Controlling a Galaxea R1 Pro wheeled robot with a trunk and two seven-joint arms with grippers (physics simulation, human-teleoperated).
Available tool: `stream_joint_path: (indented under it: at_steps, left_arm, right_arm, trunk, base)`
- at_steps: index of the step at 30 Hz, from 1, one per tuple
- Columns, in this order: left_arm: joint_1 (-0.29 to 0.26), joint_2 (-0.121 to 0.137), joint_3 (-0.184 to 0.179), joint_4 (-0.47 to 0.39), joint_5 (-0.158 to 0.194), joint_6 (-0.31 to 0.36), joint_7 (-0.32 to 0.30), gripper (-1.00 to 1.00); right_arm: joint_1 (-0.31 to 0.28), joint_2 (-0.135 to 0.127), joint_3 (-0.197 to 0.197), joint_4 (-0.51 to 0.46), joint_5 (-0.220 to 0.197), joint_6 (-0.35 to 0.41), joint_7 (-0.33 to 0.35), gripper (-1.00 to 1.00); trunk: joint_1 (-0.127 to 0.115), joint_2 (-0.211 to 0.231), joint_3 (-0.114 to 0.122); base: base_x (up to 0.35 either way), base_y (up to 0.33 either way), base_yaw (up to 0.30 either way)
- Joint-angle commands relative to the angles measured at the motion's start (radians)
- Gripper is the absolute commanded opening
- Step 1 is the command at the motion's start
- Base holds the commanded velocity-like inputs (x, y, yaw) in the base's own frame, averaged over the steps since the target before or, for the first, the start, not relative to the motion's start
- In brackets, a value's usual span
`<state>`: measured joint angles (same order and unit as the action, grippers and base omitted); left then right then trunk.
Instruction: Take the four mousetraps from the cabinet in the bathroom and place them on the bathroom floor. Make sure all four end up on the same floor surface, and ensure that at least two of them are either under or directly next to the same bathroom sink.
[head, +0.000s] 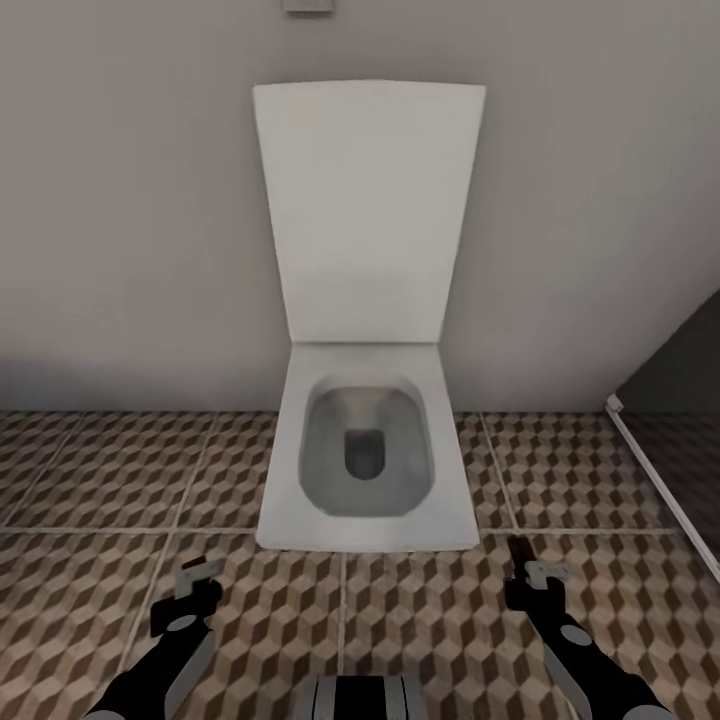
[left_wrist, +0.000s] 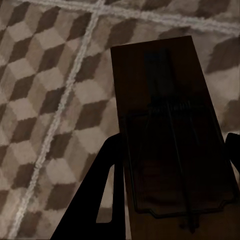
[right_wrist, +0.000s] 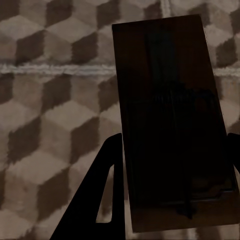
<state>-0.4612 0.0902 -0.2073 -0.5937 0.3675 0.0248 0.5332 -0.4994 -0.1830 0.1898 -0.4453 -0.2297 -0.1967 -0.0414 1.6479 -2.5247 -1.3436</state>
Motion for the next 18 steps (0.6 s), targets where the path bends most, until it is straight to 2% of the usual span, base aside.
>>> stream_joint_path:
  at_steps: [1, 12, 18]
  left_arm:
    - [0.0, 0.001, -0.009, -0.002, 0.005, 0.004, 0.014, -1.0]
    - [0.0, 0.0, -0.009, -0.002, 0.005, -0.003, 0.021, -1.0]
    - [0.0, 0.0, -0.009, -0.002, 0.006, -0.004, 0.021, -1.0]
  right_arm:
    - [-0.001, -0.001, 0.008, 0.0, -0.011, -0.004, -0.001, -1.0]
    - [-0.001, -0.001, 0.008, 0.0, -0.011, -0.004, -0.002, -1.0]
    - [-0.001, -0.001, 0.008, 0.0, -0.011, -0.004, -0.002, -1.0]
  trunk:
    - [0.001, -0.001, -0.005]
    - [0.006, -0.003, -0.047]
    - [0.006, -0.003, -0.047]
  base:
    - [0.204, 0.0, 0.0]
    - [0.039, 0.0, 0.0]
    - [0.001, 0.0, 0.0]
